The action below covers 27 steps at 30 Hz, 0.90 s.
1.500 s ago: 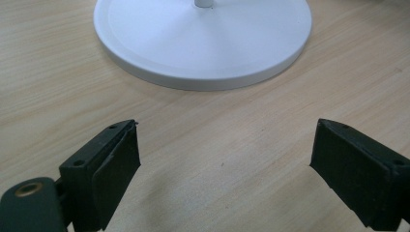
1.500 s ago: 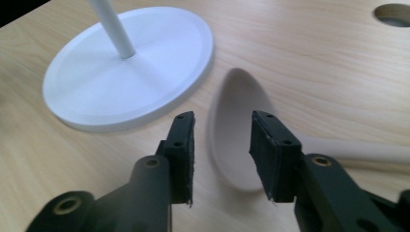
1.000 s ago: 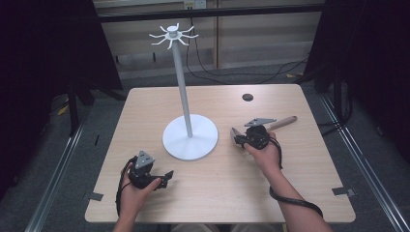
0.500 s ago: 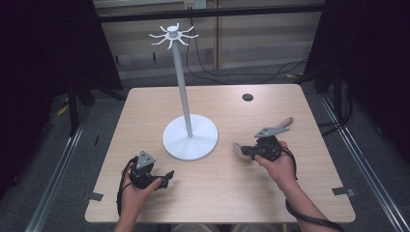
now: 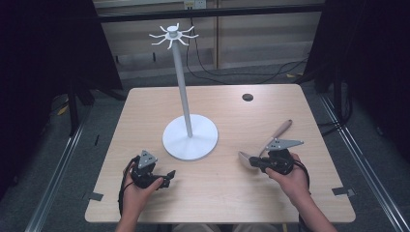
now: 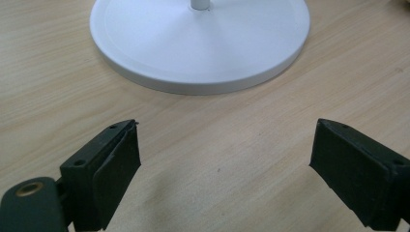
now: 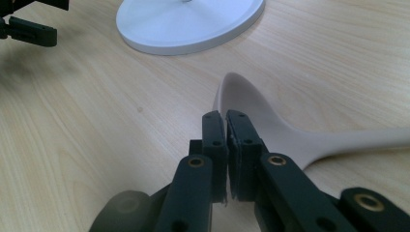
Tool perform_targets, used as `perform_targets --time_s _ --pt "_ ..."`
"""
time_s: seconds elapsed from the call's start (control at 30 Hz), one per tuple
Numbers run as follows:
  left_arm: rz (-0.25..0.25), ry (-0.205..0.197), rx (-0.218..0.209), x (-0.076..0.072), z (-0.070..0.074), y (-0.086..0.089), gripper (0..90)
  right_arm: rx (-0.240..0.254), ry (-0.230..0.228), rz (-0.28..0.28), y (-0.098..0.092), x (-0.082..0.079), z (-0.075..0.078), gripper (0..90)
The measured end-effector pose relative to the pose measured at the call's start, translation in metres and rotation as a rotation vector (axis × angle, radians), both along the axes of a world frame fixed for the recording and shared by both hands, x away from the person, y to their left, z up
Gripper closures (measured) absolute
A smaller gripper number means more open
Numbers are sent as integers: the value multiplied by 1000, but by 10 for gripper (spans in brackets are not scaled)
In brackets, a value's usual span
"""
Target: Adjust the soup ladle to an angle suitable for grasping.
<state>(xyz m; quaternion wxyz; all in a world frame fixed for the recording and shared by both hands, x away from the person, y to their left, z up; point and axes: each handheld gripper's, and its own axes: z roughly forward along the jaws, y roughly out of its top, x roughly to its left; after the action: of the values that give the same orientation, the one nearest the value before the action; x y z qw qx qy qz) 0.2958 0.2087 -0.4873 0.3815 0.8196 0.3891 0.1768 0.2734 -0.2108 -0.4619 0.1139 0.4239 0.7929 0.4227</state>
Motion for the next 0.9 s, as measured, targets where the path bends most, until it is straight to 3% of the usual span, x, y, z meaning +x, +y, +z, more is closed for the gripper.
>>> perform_targets --time_s 0.17,0.4,0.43,0.57,0.6,0.67,0.9 --pt "-5 1 -6 1 -1 -1 101 -7 -2 -13 1 0 0 805" --pt "-13 2 -6 2 0 -1 101 52 4 -48 -5 3 6 663" --pt "-16 2 -6 2 0 -2 101 48 -1 -84 -10 7 10 617" --pt "-17 1 -6 2 0 -2 101 69 3 -134 -18 16 11 558" --pt "-17 1 -6 2 0 -2 101 52 2 -196 -24 24 10 531" --pt "-20 2 -7 2 0 -2 101 30 7 -262 -30 31 6 504" --pt "-21 7 -5 2 -1 -2 101 -49 44 -439 -39 57 -17 404"
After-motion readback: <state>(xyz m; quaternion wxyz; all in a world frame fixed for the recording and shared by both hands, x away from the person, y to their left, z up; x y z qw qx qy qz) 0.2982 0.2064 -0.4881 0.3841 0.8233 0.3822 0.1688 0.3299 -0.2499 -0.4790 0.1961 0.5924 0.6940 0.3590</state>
